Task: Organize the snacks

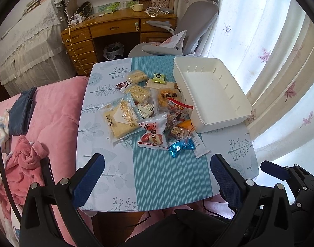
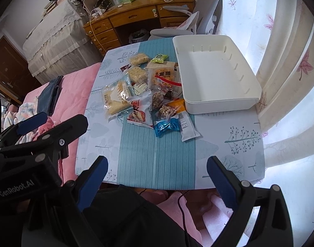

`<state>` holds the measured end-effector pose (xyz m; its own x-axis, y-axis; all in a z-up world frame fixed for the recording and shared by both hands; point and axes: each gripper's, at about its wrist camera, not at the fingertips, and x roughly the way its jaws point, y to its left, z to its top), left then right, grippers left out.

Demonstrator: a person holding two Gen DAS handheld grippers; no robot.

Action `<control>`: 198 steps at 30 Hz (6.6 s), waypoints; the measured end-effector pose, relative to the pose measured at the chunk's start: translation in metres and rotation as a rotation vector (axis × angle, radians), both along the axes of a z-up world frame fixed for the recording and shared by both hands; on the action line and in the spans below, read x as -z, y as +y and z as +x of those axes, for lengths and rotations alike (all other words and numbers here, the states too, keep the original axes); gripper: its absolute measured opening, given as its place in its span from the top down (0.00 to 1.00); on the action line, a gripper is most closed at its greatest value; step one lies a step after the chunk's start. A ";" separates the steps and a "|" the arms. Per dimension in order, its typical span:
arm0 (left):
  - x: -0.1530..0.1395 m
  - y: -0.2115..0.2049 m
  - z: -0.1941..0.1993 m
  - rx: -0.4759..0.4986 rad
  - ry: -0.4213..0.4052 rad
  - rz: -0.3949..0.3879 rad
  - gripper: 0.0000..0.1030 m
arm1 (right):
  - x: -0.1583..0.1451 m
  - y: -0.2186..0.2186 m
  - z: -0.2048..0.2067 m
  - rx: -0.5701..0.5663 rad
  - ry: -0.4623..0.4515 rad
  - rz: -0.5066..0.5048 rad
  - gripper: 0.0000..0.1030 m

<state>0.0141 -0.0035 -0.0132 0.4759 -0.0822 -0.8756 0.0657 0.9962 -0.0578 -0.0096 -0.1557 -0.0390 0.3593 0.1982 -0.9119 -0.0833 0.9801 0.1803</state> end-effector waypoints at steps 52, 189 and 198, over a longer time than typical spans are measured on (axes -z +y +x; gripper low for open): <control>0.059 0.008 0.058 -0.107 0.222 0.022 0.01 | 0.074 -0.059 0.052 0.094 0.214 0.081 0.05; 0.098 -0.101 0.167 -0.093 0.056 -0.269 0.27 | 0.066 -0.149 0.168 0.089 0.082 0.121 0.99; 0.111 -0.037 0.151 -0.157 0.136 -0.214 0.24 | 0.078 -0.123 0.150 0.136 0.097 0.089 0.99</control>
